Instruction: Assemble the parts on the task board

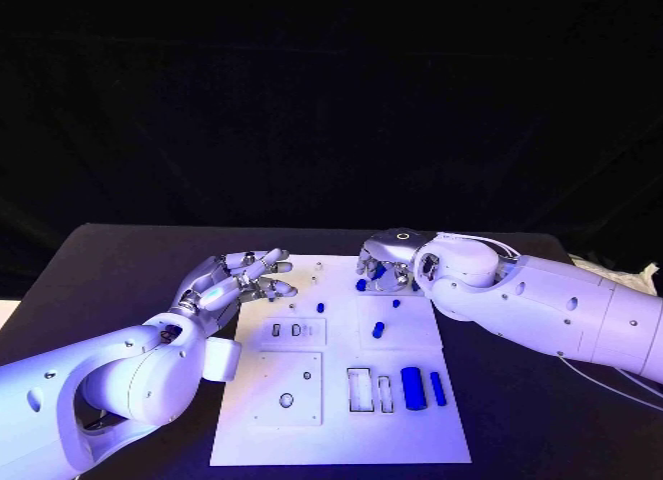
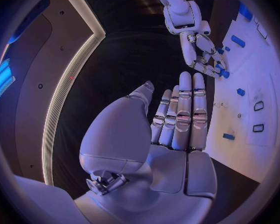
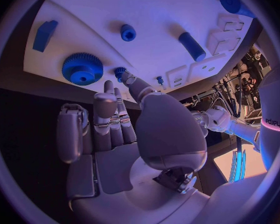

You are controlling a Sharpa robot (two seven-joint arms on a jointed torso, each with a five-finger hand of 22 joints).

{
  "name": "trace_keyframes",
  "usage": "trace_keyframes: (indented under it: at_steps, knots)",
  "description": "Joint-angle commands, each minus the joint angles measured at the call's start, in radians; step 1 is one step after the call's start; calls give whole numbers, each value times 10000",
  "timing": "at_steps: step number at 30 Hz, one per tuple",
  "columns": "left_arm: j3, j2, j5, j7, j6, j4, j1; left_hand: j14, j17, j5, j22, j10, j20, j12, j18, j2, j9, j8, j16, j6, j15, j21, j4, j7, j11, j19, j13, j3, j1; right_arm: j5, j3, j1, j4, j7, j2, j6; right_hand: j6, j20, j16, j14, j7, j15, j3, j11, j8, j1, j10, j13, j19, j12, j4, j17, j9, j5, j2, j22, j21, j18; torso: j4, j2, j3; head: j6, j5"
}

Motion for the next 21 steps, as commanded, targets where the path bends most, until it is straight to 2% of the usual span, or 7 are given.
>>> trace_keyframes:
  at_steps: [1,7,10,17,21]
  knots:
    - [9,18,81,-48,188,26,23,-77,11,-40,-11,-60,61,-68,94,4,-7,-60,-37,-28,-27,-27,-31,14,-2,-43,-12,4,-77,78,-4,-6,-63,90,50,398,28,102,41,231,-23,85,75,12,-40,87,-105,-26,-8,-29,13,3,11,-55,-8,13,49,-200,18,63,-13,12,-16]
    - [10,24,92,-116,174,32,23,-119,41,-35,-21,-79,72,-75,93,30,-6,-78,-59,-40,-14,-41,-52,22,8,-66,-12,29,-55,144,-12,-13,-134,171,116,460,110,120,113,187,-72,90,222,8,-23,92,-88,-81,-18,-1,130,-3,22,-61,92,28,66,-198,23,126,-18,64,-36]
    - [10,36,94,-193,129,18,23,-169,109,-28,-32,-114,80,-80,98,109,-4,-108,-85,-55,-9,-52,-136,34,18,-92,-12,141,54,164,-14,-15,-146,191,143,490,144,121,133,175,-89,88,259,2,-17,77,-60,-90,-20,6,179,-7,27,-58,118,36,72,-198,27,137,-14,61,-16]
    - [10,52,96,-286,109,-7,23,-183,125,-28,-36,-124,82,-82,98,117,-4,-116,-93,-61,-6,-56,-153,38,20,-100,-13,164,72,198,-21,-22,-186,212,213,551,169,119,141,160,-90,87,295,-4,-16,59,-45,-101,-26,6,232,-28,30,-60,144,35,74,-196,17,194,-20,63,3]
    - [10,53,96,-320,109,-10,23,-205,146,-29,-40,-137,86,-84,98,115,-4,-126,-106,-69,-2,-61,-179,41,24,-113,-14,189,93,228,-23,-25,-205,212,226,554,212,114,164,147,-77,79,345,-19,-8,62,4,-104,-28,17,280,-30,38,-56,181,43,80,-197,82,218,-37,65,-57]
